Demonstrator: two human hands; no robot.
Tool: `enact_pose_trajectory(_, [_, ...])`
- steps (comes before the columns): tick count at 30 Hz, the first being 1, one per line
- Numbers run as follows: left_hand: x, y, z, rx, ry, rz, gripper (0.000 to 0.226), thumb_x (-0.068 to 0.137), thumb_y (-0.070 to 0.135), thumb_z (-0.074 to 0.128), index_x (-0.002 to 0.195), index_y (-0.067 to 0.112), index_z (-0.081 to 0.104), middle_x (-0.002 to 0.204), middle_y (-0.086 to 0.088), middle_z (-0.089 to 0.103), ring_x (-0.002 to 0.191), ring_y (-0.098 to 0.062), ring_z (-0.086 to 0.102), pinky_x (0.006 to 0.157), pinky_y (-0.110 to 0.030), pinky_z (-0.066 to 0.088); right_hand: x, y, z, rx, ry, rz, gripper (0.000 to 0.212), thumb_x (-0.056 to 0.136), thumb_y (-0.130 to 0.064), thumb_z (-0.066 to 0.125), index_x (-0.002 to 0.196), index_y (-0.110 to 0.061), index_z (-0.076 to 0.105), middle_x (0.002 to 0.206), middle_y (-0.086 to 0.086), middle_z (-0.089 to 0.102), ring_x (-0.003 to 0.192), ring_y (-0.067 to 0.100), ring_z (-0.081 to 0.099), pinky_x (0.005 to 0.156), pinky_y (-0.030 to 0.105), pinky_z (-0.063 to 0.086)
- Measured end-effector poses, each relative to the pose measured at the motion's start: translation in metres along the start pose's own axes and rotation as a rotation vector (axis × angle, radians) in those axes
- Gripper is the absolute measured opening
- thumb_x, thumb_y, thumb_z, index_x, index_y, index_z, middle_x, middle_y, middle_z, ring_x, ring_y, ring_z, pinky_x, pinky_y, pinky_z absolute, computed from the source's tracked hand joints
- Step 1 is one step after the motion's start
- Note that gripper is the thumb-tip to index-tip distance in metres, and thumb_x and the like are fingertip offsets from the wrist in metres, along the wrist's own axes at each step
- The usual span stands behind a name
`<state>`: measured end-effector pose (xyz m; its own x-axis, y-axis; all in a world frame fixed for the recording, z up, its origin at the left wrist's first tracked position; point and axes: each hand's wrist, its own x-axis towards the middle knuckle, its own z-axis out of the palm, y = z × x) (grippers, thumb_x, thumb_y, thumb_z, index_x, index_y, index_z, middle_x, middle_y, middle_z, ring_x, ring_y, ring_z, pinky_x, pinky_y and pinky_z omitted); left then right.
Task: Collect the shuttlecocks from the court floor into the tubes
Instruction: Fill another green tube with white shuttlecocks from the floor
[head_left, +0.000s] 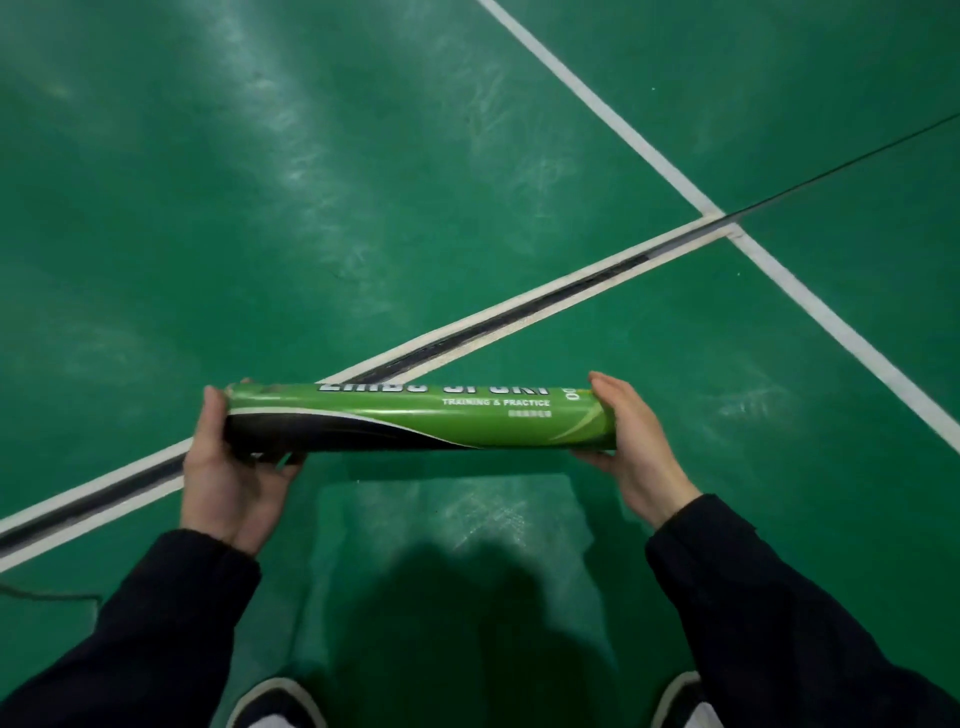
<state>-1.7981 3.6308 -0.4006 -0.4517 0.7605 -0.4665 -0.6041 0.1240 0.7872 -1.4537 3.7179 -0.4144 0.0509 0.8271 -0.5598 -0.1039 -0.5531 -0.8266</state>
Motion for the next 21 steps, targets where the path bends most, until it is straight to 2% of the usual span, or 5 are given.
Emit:
enact_pose_trajectory(5, [-0.02, 0.018, 0.042, 0.162, -0.142, 0.056, 0.053, 0.084, 0.056, 0.073, 0.129, 0.03, 0.064, 0.126, -0.002, 0.067, 0.121, -0.019, 0.061, 0.103, -0.041, 0.05, 0.002, 0.014, -0.024, 0.152, 0.054, 0.251, 0.027, 0.094, -0.046, 0.064, 0.112, -0.026, 0.065, 0.104, 0.004, 0.072, 0.092, 0.02, 0.069, 0.071, 0.035, 0.058])
enact_pose_trajectory(9, [-0.049, 0.072, 0.083, 0.239, -0.216, 0.056, 0.034, 0.092, 0.034, 0.067, 0.125, 0.028, 0.063, 0.126, 0.0, 0.065, 0.118, -0.022, 0.059, 0.106, -0.046, 0.045, -0.054, -0.028, -0.032, 0.217, 0.147, 0.48, 0.038, 0.089, -0.049, 0.07, 0.116, -0.023, 0.069, 0.105, 0.008, 0.076, 0.092, 0.023, 0.071, 0.061, 0.034, 0.063])
enact_pose_trajectory(12, [-0.108, 0.118, 0.123, 0.19, -0.063, 0.028, 0.035, 0.092, 0.03, 0.068, 0.126, 0.032, 0.061, 0.131, 0.0, 0.064, 0.121, -0.021, 0.058, 0.106, -0.044, 0.045, -0.124, -0.093, -0.042, 0.269, 0.145, 0.483, 0.052, 0.091, -0.049, 0.068, 0.13, -0.014, 0.065, 0.113, 0.01, 0.076, 0.098, 0.024, 0.07, 0.072, 0.037, 0.062])
enact_pose_trajectory(16, [-0.19, 0.177, 0.184, 0.087, 0.044, -0.027, 0.07, 0.078, 0.048, 0.082, 0.139, 0.025, 0.056, 0.138, -0.005, 0.064, 0.128, -0.02, 0.062, 0.105, -0.043, 0.05, -0.22, -0.181, -0.06, 0.224, 0.231, 0.508, 0.043, 0.09, -0.044, 0.072, 0.12, -0.014, 0.067, 0.119, 0.014, 0.074, 0.101, 0.024, 0.072, 0.07, 0.038, 0.061])
enact_pose_trajectory(21, [-0.24, 0.227, 0.228, 0.105, 0.143, 0.165, 0.038, 0.094, 0.038, 0.07, 0.129, 0.027, 0.058, 0.12, 0.001, 0.069, 0.124, -0.024, 0.062, 0.102, -0.043, 0.054, -0.283, -0.228, -0.074, 0.255, 0.187, 0.559, 0.046, 0.093, -0.043, 0.069, 0.124, -0.009, 0.065, 0.113, 0.015, 0.076, 0.11, 0.03, 0.071, 0.076, 0.039, 0.062])
